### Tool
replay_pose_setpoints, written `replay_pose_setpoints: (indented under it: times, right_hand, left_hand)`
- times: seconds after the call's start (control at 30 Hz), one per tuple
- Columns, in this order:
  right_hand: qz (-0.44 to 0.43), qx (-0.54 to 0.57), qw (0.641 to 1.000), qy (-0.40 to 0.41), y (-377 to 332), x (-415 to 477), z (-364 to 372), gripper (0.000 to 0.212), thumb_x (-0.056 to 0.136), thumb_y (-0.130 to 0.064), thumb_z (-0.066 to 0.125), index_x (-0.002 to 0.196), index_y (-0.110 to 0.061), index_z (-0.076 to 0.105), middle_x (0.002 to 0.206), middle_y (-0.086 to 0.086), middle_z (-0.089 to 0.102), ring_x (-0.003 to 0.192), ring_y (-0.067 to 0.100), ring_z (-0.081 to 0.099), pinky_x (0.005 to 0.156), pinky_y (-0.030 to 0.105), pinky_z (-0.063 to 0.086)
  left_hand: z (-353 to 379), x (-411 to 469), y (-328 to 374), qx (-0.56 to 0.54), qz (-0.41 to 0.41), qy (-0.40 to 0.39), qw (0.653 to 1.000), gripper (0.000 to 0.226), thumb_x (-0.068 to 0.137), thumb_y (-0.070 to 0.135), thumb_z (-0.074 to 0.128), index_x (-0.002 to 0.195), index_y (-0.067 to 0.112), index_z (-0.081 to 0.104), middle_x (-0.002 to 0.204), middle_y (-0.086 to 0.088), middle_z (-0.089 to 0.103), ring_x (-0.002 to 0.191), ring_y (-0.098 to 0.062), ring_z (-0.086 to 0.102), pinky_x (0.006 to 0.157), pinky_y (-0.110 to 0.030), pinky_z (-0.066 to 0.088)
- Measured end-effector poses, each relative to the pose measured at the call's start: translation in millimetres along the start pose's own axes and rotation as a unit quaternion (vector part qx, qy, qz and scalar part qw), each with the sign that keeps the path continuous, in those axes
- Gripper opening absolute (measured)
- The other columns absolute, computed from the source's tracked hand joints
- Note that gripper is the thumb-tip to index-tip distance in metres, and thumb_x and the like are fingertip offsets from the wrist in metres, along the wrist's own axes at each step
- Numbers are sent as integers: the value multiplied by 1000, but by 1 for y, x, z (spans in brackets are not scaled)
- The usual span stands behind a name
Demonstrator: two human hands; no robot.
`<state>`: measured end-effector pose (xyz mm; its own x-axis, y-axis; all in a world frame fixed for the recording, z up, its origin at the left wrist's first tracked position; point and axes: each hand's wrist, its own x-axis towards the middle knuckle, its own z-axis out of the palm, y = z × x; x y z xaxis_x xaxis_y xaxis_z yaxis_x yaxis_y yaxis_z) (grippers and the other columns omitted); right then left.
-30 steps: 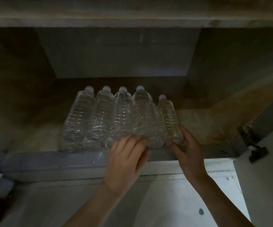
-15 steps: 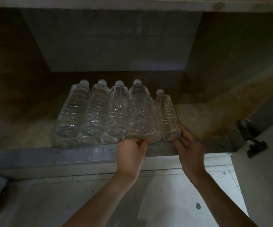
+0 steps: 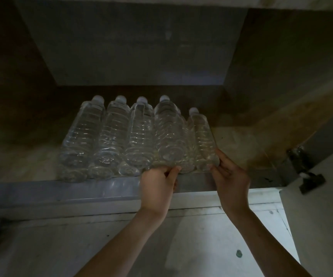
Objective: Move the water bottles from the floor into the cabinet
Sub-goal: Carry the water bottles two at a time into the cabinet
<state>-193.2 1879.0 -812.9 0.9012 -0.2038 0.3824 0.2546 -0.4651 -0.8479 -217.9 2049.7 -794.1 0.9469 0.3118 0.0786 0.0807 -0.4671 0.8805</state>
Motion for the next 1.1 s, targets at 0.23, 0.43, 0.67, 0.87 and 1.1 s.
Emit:
replay_pose_setpoints:
  times: [0.23,0.43,0.67,0.87,1.1]
  right_hand:
    - [-23,-74,997,-19,-15,-2,-4,47,88,-15,72,134,-15,61,133,-1,62,114,-2,56,90,5,45]
    - [-55,-134,988,-45,-51,-24,23,61,80,-36,78,134,-15,58,140,5,56,130,23,49,101,41,49]
    - [-40,-220,974,-37,-53,-22,52,83,71,-53,80,136,-8,54,145,12,51,142,31,36,120,47,23]
    - [-40,-203,978,4,-50,-22,64,86,65,-45,88,133,-6,54,140,15,53,138,32,38,111,58,36]
    - [-54,-193,979,23,-47,-24,69,83,65,-41,88,132,-6,54,137,15,54,135,28,38,107,59,40]
  left_hand:
    - [-11,-4,-6,-4,20,6,1000,42,91,38,63,57,14,65,49,0,64,48,-16,62,58,-39,54]
    - [-48,-21,-29,55,44,53,996,50,88,52,51,55,16,58,45,3,57,44,-12,56,53,-37,47]
    - [-71,-9,-49,-18,-44,80,996,40,96,25,61,58,15,65,49,-1,64,43,-14,58,49,-31,48]
    - [-69,1,-48,-38,-67,91,993,43,95,23,63,53,18,61,47,0,64,37,-9,54,44,-21,42]
    - [-70,2,-44,-75,-85,81,990,40,95,20,64,56,11,65,48,-2,64,38,-6,55,40,-15,41]
